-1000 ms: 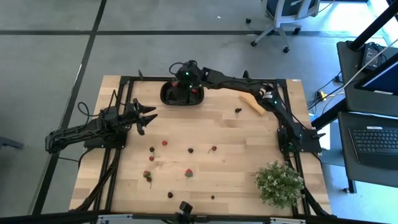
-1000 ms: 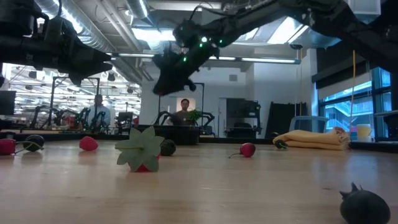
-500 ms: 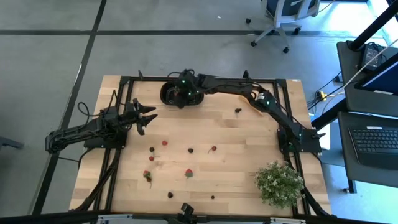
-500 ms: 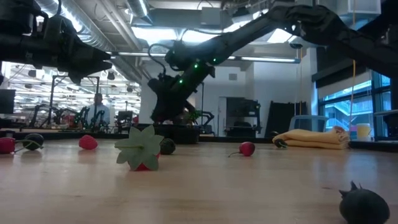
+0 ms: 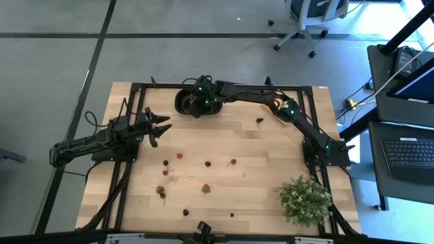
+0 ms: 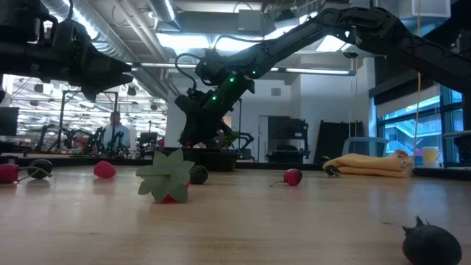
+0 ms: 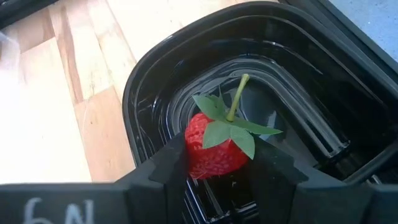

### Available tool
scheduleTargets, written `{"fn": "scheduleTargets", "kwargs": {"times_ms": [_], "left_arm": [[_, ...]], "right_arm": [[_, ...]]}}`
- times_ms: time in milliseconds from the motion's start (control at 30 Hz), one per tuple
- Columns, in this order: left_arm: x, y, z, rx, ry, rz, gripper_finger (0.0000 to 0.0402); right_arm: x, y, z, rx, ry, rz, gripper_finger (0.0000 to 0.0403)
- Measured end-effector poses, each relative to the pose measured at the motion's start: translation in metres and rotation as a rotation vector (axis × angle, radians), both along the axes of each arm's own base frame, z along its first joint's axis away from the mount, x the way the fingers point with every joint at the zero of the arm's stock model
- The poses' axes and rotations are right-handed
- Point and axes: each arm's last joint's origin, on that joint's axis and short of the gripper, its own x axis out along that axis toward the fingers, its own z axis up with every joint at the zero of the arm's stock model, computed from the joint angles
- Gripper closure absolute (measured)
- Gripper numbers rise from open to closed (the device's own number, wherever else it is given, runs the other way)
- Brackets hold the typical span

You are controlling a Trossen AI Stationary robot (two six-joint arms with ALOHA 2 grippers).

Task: Pick and placing Produce into tupperware
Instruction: Put the top strawberry into the black bin, then put the right red cherry into the black bin

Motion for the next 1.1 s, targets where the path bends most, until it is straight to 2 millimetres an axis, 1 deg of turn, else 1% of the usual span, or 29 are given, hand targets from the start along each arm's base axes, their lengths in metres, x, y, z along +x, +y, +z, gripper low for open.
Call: {"fn": "scheduleTargets", "kwargs": {"times_ms": [367,800,933,1000,1033,1100], "left_arm": [[0.0,0.0,0.0,0.0,0.0,0.0,0.022],[0.0,0.0,0.0,0.001,0.0,0.001,0.022],[0.0,0.0,0.0,0.001,0.0,0.0,0.022],[0.0,0.0,0.0,0.001,0.0,0.0,0.022],[0.0,0.0,0.0,0.001,0.0,0.0,0.022],[0.0,0.0,0.0,0.001,0.0,0.001,0.022]], "right_arm": [[0.0,0.0,0.0,-0.001,0.001,0.002,0.025],[0.001,0.0,0.0,-0.005,-0.007,0.002,0.0191],[0.0,0.0,0.001,-0.004,-0.008,0.003,0.0179],[-0.002,0.001,0.007,0.003,-0.005,0.019,0.0177],[-0.003,0.003,0.013,0.003,-0.008,0.046,0.0177],[-0.006,0.007,0.031,0.012,-0.019,0.1,0.0178]]}}
